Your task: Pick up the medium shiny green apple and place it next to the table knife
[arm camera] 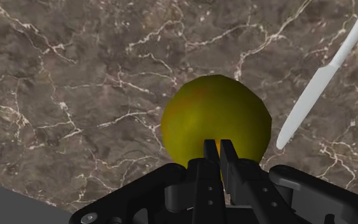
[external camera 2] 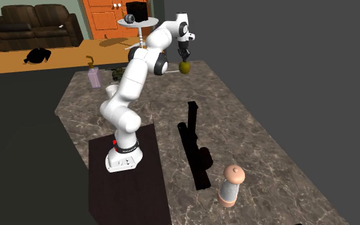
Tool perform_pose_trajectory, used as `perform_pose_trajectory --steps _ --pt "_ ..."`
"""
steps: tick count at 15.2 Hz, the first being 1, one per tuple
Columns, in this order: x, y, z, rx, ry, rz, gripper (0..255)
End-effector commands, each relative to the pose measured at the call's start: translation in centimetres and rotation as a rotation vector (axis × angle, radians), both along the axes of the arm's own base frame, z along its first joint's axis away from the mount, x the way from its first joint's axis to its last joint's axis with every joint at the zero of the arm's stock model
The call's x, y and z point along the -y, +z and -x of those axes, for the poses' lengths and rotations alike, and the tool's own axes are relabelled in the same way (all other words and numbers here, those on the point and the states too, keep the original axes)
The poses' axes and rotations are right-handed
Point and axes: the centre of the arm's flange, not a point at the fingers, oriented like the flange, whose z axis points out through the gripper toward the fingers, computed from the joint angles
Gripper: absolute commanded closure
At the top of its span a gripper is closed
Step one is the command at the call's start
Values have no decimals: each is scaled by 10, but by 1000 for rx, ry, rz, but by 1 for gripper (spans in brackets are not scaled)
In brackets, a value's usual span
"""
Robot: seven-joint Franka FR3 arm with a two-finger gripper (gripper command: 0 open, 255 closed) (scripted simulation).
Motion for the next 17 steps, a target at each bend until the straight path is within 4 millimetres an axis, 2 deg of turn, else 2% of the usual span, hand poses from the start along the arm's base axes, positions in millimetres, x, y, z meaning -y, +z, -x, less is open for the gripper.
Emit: perform_pose_trajectory --steps 1,3,11,12,17 --pt "-1 -11 -1 0 0 -1 255" --pt "-1 -22 -1 0 0 -1 255" --pt "-1 -22 -1 0 0 -1 255" --pt "-1 -22 -1 0 0 -1 0" --pt "-1 -22 -1 0 0 -1 0"
